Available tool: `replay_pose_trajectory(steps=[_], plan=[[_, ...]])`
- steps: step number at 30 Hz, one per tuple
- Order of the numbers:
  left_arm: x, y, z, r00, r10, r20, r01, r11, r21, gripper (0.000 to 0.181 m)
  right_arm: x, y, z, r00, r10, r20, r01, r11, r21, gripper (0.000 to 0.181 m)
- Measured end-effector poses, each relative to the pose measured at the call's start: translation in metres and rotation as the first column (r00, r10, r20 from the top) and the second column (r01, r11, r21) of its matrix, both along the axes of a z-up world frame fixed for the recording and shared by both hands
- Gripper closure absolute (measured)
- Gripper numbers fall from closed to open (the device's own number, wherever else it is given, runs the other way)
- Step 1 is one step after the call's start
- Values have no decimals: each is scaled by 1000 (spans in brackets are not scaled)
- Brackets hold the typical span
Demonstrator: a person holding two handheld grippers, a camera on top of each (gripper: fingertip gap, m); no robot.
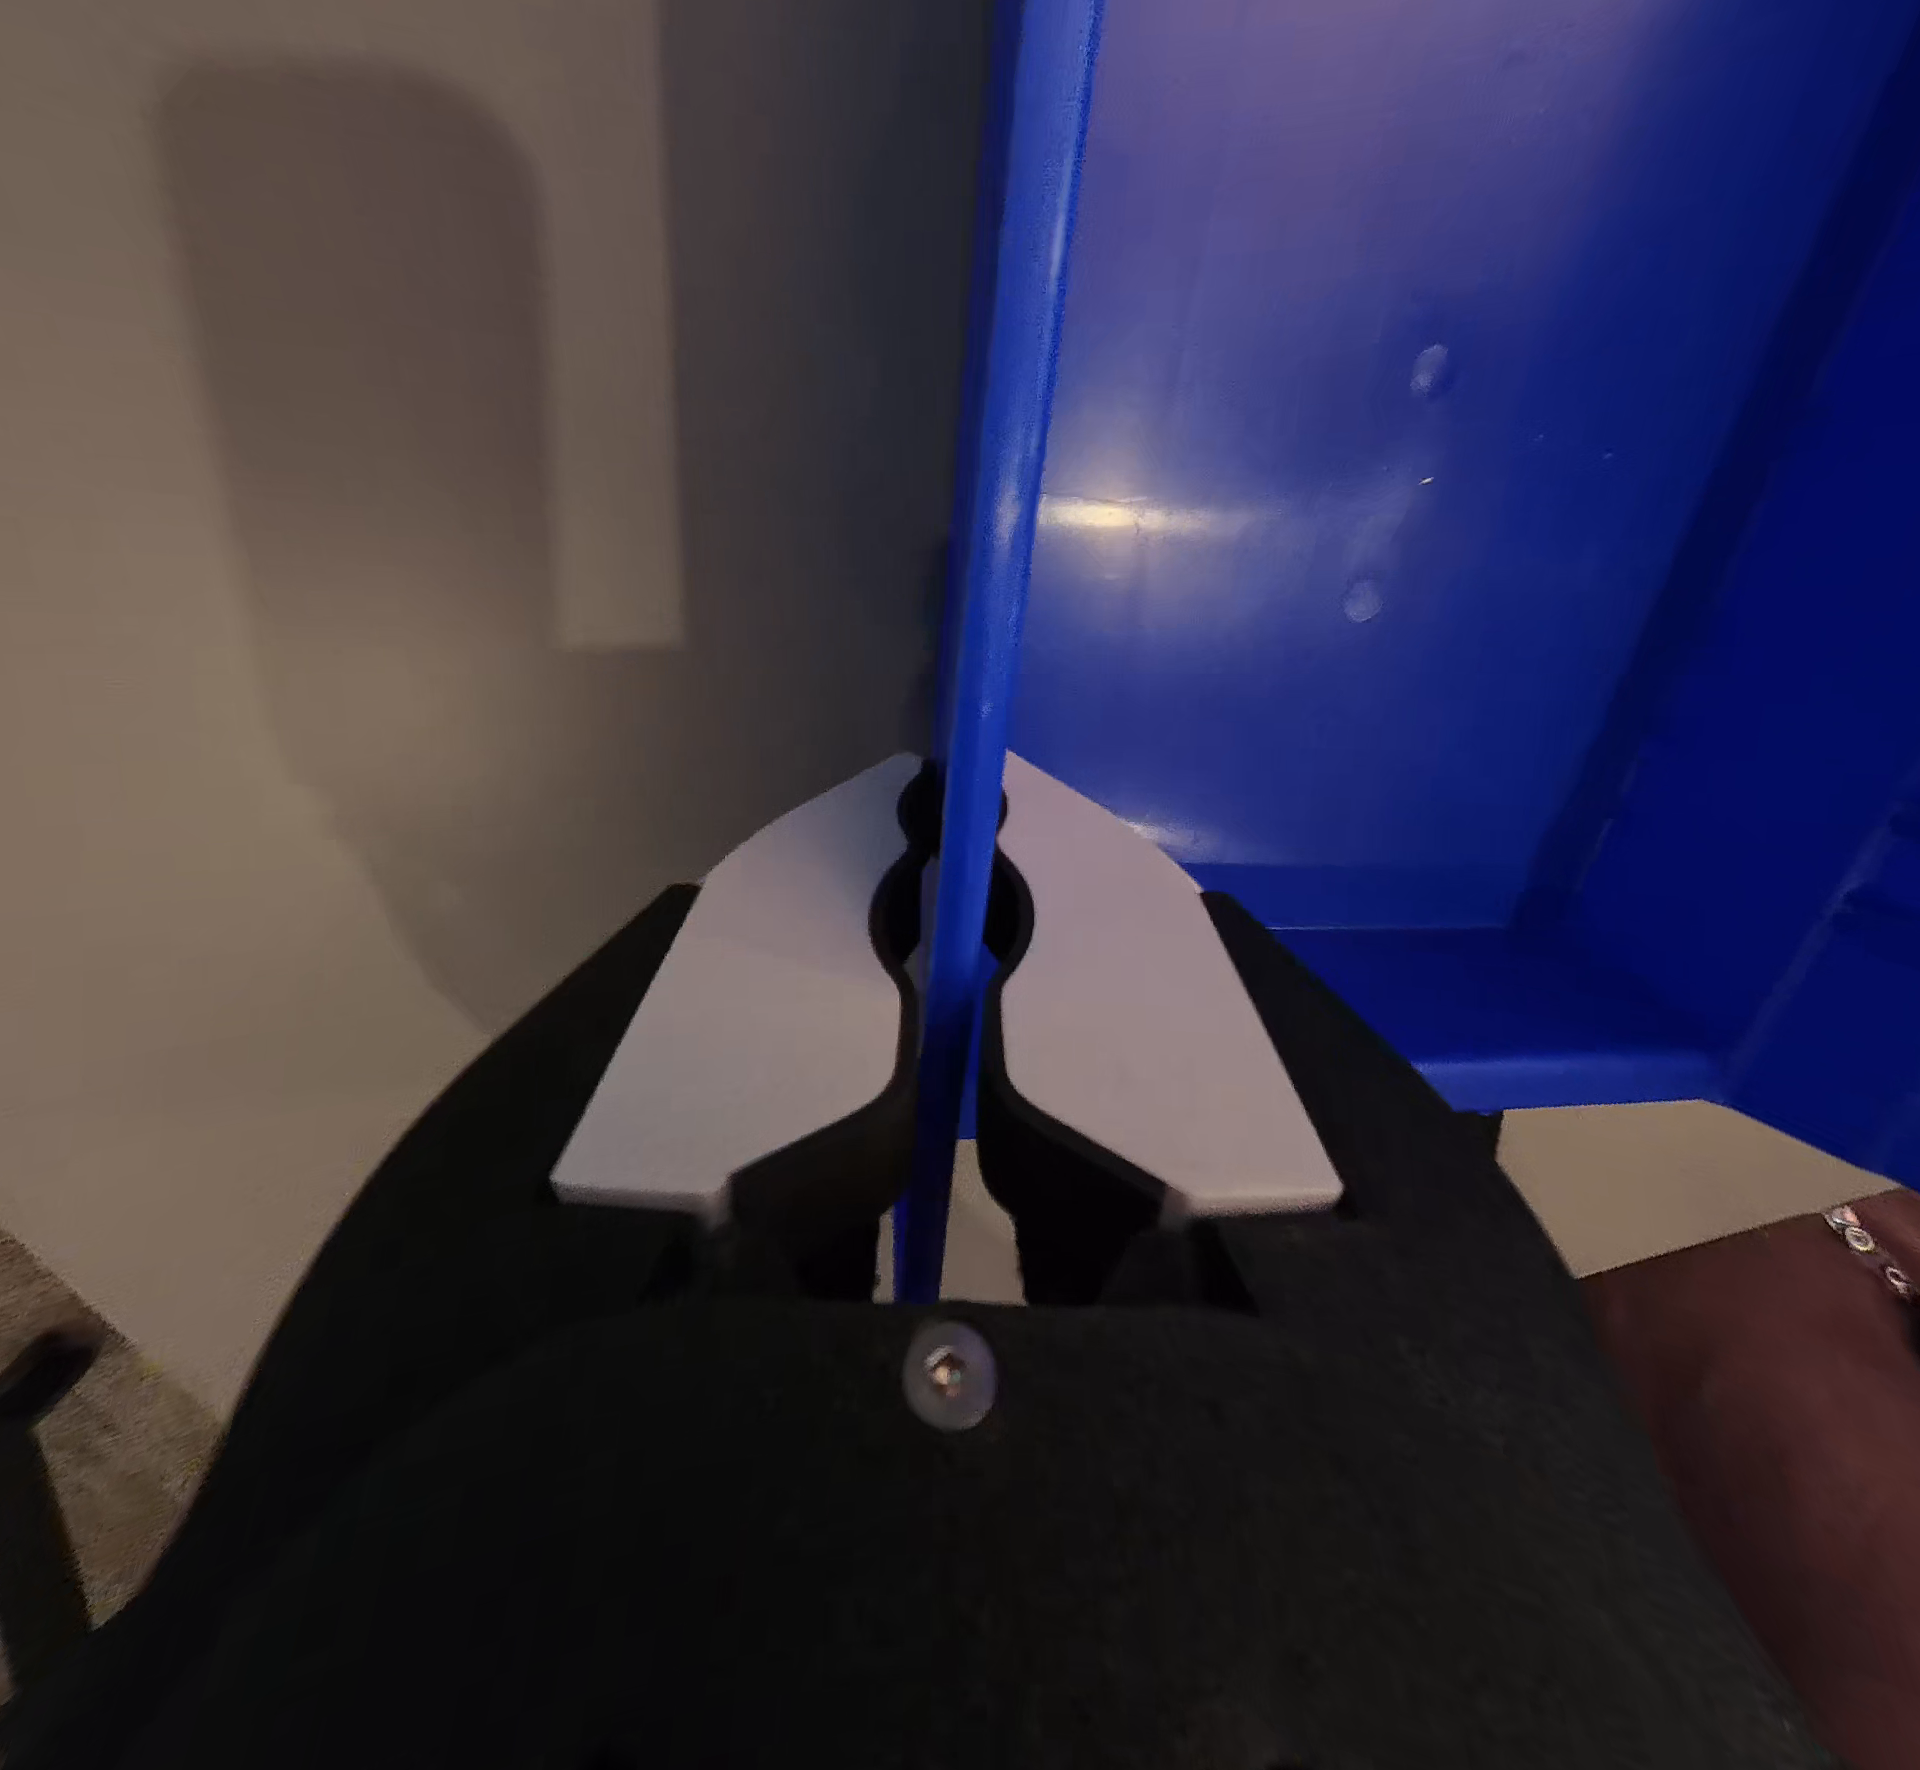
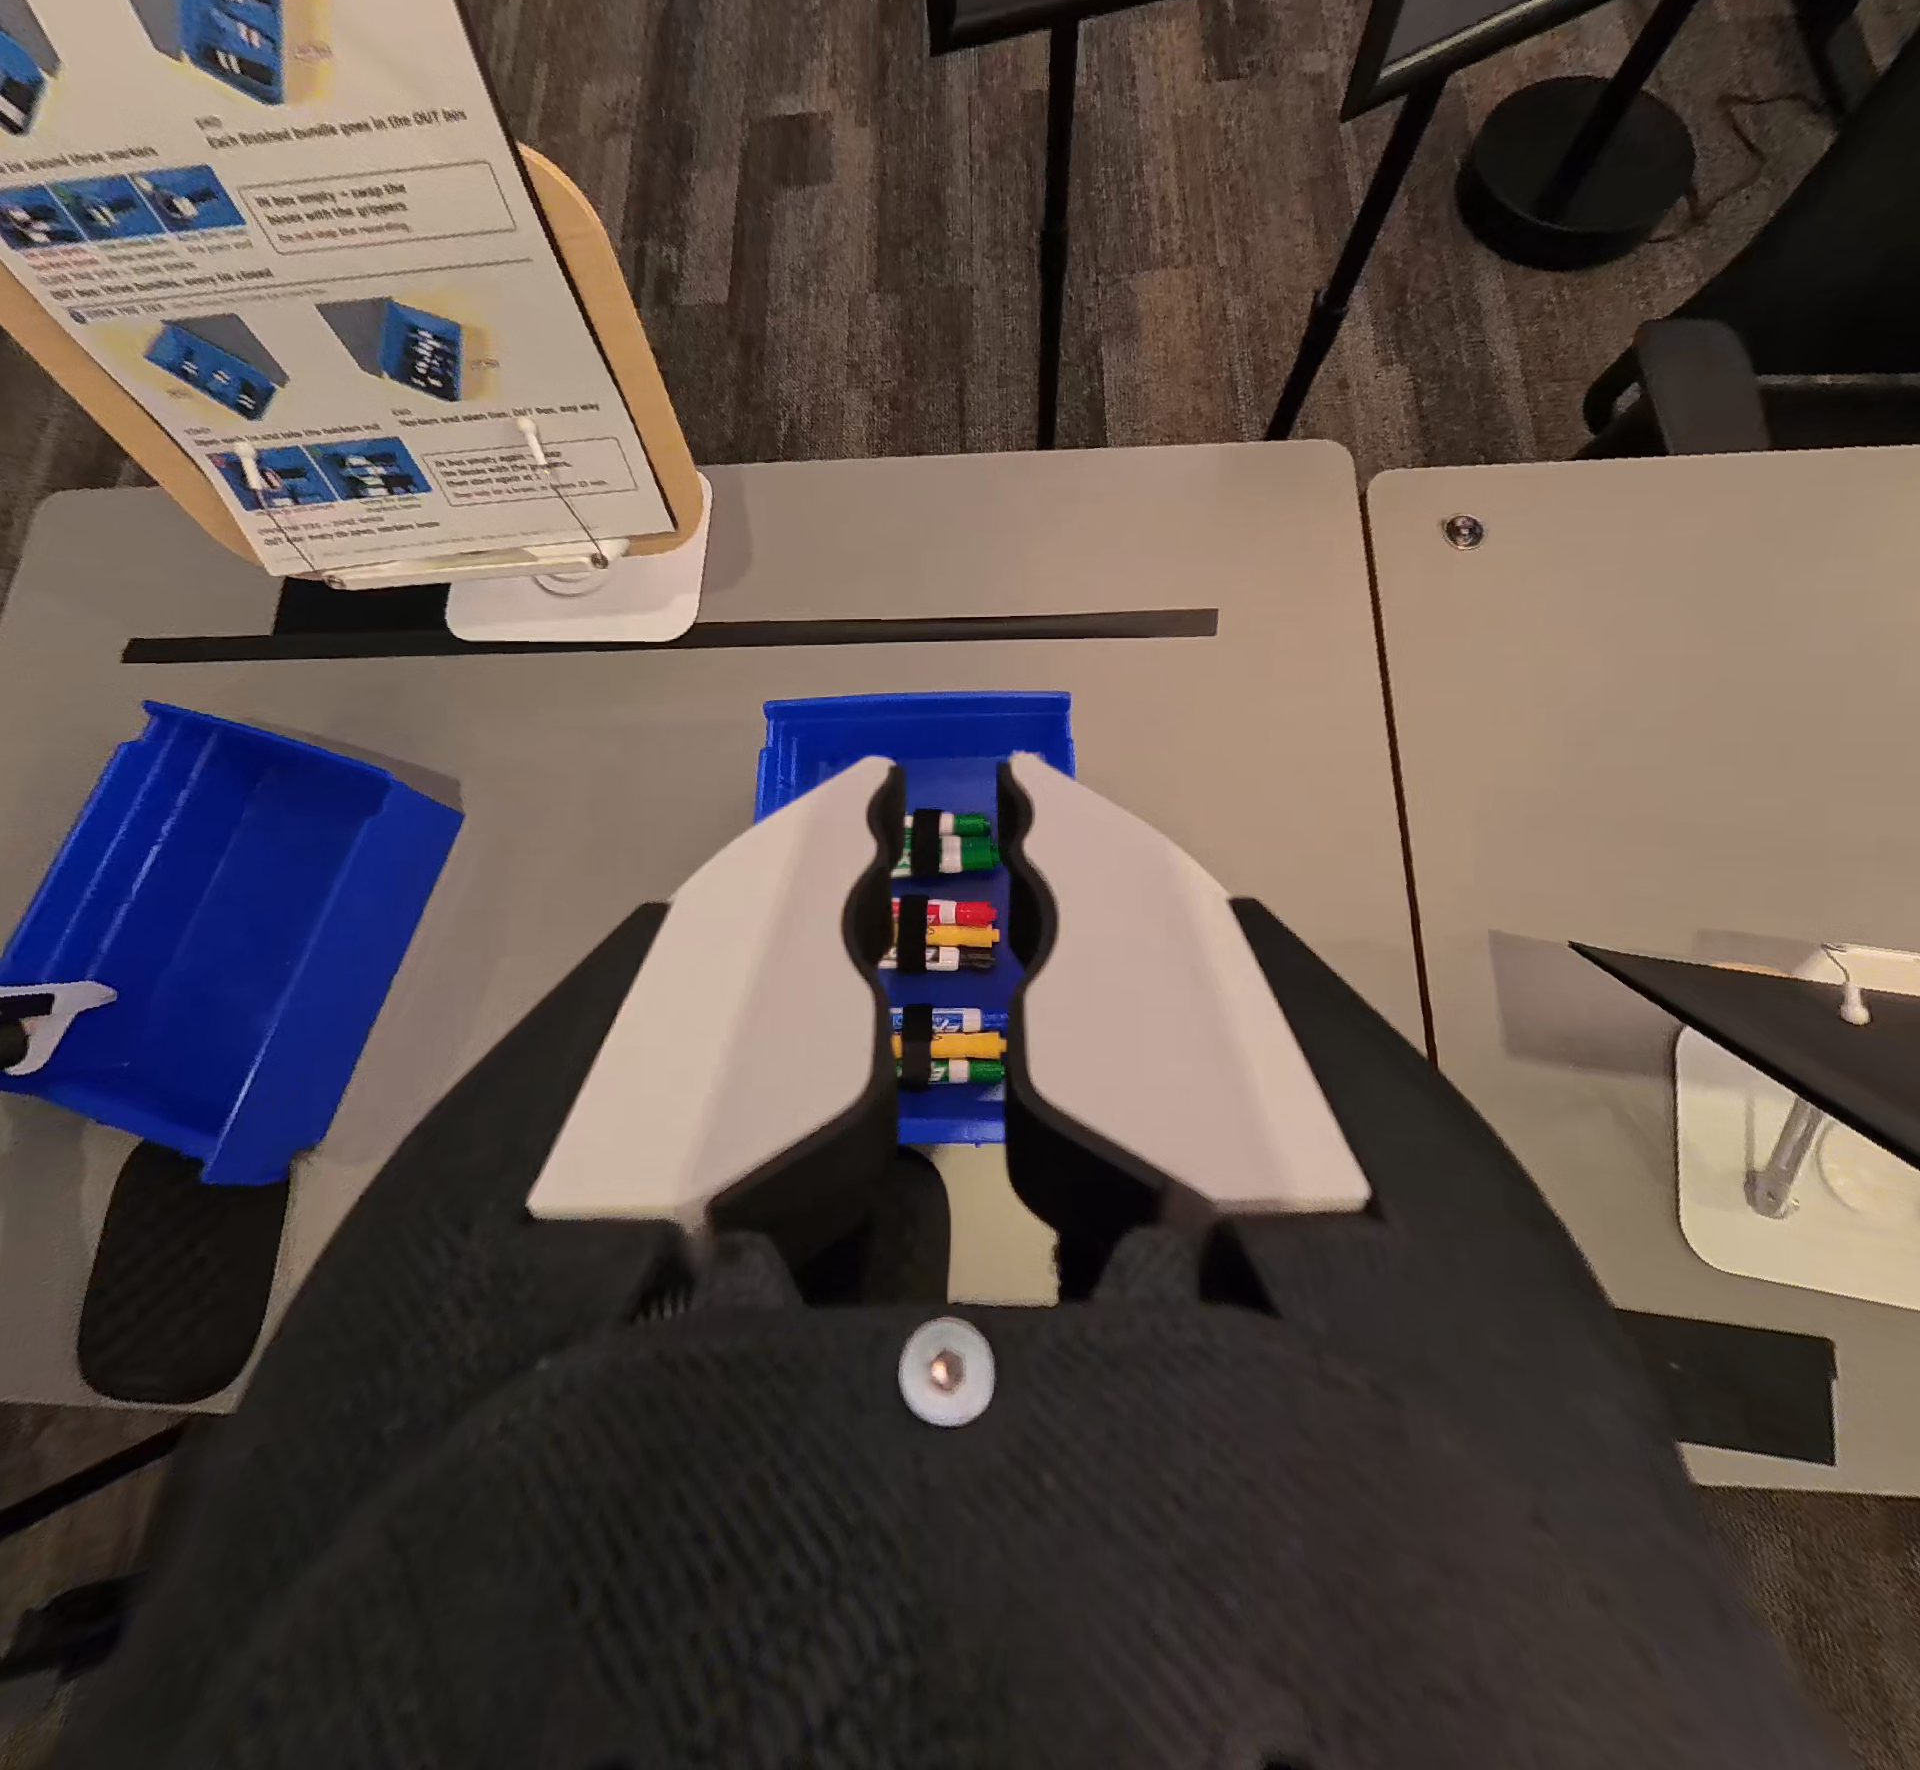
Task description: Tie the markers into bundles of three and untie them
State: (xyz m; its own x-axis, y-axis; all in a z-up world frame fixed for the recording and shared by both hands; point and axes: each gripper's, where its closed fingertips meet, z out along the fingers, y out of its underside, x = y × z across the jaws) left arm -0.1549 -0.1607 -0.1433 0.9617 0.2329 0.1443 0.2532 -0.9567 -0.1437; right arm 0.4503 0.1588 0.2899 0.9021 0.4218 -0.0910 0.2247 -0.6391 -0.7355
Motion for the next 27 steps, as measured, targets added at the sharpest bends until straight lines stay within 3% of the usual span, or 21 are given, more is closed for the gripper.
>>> replay_pose_trajectory(steps=[7, 14, 18, 23, 27], plan=[[0, -1, 0, 999, 46, 11, -47, 999, 21, 175, 6, 16, -36, 1000, 11, 10, -11, 1000, -23, 166], [-14, -13, 0, 982, 191, 8, -191, 980, 56, 176, 32, 52, -147, 997, 31, -64, -41, 987, -156, 165], [-20, -19, 0, 986, 167, -9, -166, 984, 71, 175, 36, 70, -196, 986, 67, -153, -91, 984, -152, 165], [-28, -15, 0, 990, 135, -39, -131, 987, 89, 175, 18, 72, -215, 958, 161, -238, -168, 986, -9, 166], [-27, 7, 22, 986, 156, 57, -166, 940, 297, 153, 5, 57, -211, 956, 235, -175, -208, 965, 158, 160]])
